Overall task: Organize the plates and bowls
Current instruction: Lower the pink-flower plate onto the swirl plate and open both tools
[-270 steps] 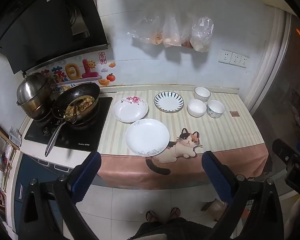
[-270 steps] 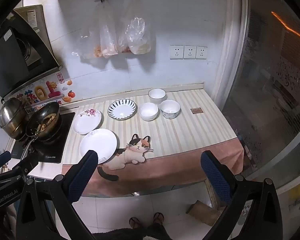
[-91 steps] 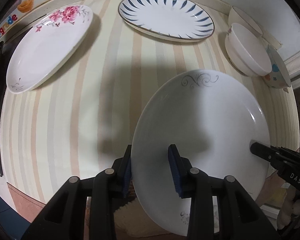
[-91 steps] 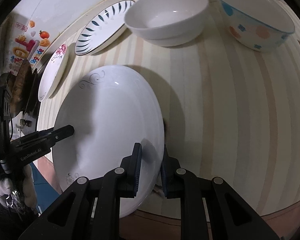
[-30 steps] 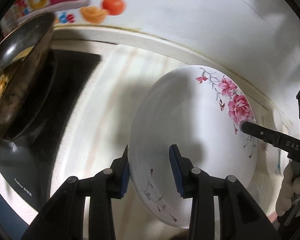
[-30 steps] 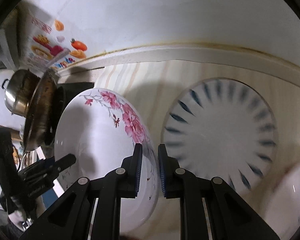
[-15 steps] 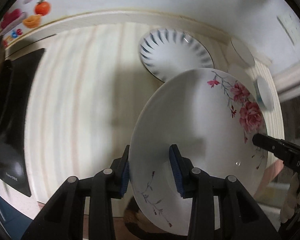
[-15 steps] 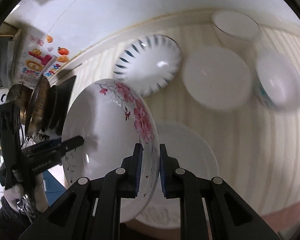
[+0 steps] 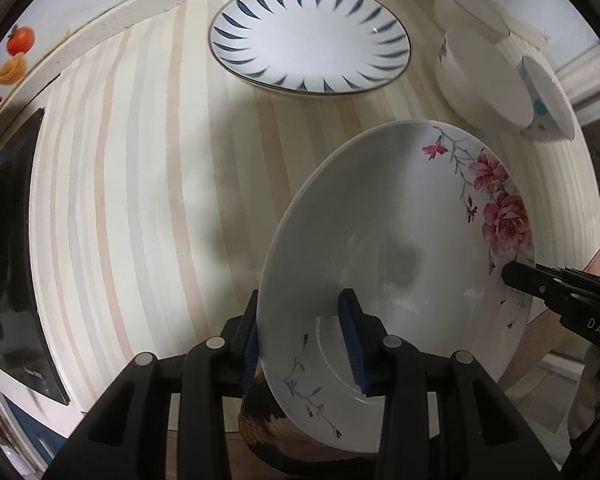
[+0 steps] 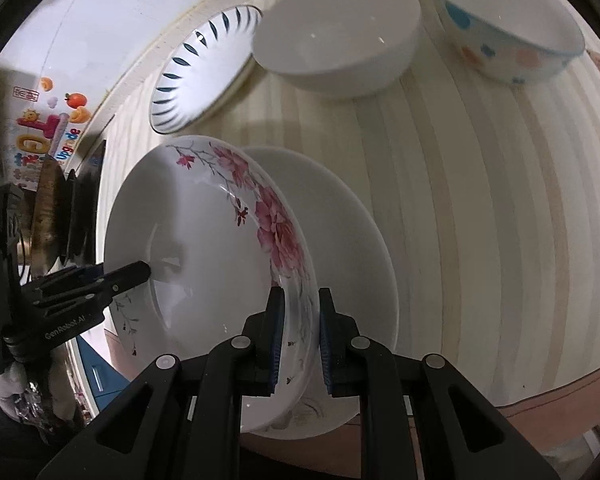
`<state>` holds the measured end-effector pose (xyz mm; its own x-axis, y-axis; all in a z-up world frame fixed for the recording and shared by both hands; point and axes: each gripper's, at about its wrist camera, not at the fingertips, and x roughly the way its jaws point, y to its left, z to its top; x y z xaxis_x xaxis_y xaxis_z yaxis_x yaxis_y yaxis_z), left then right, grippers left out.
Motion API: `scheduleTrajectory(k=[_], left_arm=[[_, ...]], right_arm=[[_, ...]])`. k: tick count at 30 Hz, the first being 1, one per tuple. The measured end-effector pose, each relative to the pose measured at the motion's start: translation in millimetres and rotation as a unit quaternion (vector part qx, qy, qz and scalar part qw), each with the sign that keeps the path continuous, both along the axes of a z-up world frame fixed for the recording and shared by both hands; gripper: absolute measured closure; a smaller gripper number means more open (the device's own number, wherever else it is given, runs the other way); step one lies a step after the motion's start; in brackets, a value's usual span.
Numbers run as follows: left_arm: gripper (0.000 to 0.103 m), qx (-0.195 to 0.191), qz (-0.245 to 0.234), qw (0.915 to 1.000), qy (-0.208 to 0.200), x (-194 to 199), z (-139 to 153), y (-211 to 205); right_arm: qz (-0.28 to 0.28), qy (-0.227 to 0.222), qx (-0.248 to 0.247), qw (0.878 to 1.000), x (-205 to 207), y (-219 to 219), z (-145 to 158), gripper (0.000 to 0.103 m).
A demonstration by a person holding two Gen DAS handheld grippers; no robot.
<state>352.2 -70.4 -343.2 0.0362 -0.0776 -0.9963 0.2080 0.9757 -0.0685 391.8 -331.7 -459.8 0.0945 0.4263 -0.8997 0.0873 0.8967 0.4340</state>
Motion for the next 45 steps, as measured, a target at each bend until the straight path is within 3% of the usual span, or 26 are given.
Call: scheduleTrajectory(k=[13, 31, 39, 45], left_arm=[[0.069, 0.013, -0.018, 0.9997, 0.006, 8, -19, -27], [0.069, 0.018, -0.032, 0.9993, 0.005, -13, -43, -41], [0.069, 0.010, -0.020, 0.9997, 0.002, -8, -37, -28], [0.069, -0.003, -0.009, 1.0000, -0.002, -10, -17, -16]], right_arm=[[-0.007, 0.017, 0.000, 1.000, 2, -11, -13, 0.085], [-0.005, 0.008, -0.039, 0.999, 3, -17, 7, 0.085], [-0.019, 0.023, -0.058, 0.998, -1, -21, 15, 0.080], [-0.002, 0.011, -0.060, 0.998, -3, -16, 39, 0.080]])
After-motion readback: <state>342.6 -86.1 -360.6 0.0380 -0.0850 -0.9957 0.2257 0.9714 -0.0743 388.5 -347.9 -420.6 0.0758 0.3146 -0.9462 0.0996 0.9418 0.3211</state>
